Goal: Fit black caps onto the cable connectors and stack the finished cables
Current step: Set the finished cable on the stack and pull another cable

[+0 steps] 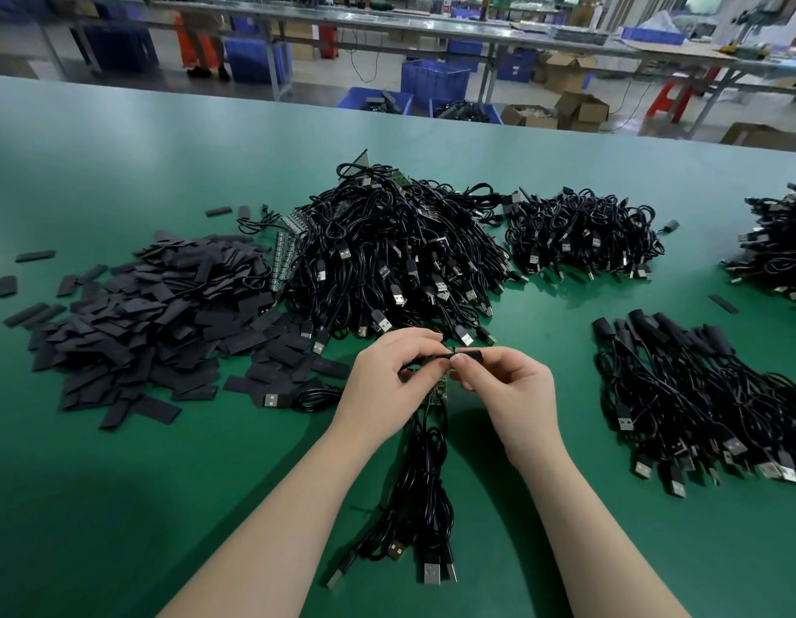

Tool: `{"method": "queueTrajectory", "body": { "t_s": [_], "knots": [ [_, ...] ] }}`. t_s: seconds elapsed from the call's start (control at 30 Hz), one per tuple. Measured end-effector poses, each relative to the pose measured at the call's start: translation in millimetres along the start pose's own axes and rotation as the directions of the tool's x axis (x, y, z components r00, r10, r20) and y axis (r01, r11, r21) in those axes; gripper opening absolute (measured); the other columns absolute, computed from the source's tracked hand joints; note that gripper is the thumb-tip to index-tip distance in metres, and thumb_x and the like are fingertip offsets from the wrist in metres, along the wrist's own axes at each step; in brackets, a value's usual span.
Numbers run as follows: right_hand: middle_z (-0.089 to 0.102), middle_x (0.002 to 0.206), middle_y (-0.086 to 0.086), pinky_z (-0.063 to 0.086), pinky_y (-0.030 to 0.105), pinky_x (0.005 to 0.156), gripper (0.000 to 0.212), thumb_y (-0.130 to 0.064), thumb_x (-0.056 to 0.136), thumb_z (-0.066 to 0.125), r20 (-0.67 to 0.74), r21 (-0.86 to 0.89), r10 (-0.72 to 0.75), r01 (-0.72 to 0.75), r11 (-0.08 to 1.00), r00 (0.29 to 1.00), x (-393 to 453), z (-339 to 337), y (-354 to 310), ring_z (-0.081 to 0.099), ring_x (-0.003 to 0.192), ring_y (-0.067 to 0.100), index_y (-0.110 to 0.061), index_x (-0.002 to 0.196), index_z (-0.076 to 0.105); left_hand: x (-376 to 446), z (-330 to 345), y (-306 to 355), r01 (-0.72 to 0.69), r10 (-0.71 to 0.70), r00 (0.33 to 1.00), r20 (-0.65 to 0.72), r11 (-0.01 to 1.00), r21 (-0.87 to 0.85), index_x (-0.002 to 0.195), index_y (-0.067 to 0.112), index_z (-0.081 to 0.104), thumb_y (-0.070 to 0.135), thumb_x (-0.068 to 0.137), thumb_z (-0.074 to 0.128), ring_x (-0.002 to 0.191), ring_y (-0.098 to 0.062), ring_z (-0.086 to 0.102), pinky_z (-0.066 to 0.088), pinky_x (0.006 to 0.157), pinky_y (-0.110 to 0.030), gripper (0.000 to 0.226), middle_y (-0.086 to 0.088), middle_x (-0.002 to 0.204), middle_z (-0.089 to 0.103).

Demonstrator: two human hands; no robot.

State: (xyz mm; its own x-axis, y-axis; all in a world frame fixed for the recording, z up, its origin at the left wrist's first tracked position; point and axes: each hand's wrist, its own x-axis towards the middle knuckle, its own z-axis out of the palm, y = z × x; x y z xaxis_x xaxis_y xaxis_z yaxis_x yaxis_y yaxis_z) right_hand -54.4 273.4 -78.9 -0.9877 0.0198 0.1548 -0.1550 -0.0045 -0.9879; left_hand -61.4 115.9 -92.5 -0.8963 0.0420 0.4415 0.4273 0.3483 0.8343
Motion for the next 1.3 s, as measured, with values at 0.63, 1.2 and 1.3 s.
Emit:
{"method": "queueTrajectory", "body": {
  "t_s": [0.63, 1.2, 1.3],
  "knots": [
    [0.076, 0.080, 0.001, 0.055, 0.017, 0.069, 0.014, -0.007, 0.085, 0.075, -0.112, 0.049, 0.012, -0.006, 0.999, 0.994, 2, -1, 2, 0.072, 0.074, 0.010, -0.020, 0.080, 0.076, 1, -2, -5, 0.050, -0.049, 0.999, -0.017, 0.992, 0.112, 0.108, 0.029, 0.074, 0.019, 0.085, 0.073, 0.102, 0.012, 0.057, 0.041, 0.083, -0.002, 0.025, 0.027, 0.101, 0.064],
    [0.076, 0.080, 0.005, 0.058, 0.024, 0.073, 0.018, -0.009, 0.085, 0.075, 0.058, -0.050, 0.040, -0.037, 0.998, 0.997, 5, -13, 3, 0.070, 0.074, 0.012, -0.026, 0.090, 0.076, -1, -5, 2, 0.157, -0.155, 0.987, 0.033, 0.987, -0.046, 0.112, 0.051, 0.065, 0.031, 0.078, 0.079, 0.098, 0.009, 0.064, 0.048, 0.088, -0.010, 0.042, 0.027, 0.099, 0.071],
    [0.076, 0.081, 0.007, 0.060, 0.028, 0.075, 0.014, -0.011, 0.086, 0.074, 0.049, -0.043, 0.046, -0.044, 0.998, 0.998, 5, -12, 5, 0.070, 0.075, 0.015, -0.024, 0.090, 0.076, -2, -6, 4, 0.172, -0.170, 0.985, -0.028, 0.980, 0.100, 0.103, 0.046, 0.069, 0.051, 0.074, 0.074, 0.091, 0.011, 0.064, 0.052, 0.082, -0.015, 0.029, 0.032, 0.094, 0.068]
  ]
}}
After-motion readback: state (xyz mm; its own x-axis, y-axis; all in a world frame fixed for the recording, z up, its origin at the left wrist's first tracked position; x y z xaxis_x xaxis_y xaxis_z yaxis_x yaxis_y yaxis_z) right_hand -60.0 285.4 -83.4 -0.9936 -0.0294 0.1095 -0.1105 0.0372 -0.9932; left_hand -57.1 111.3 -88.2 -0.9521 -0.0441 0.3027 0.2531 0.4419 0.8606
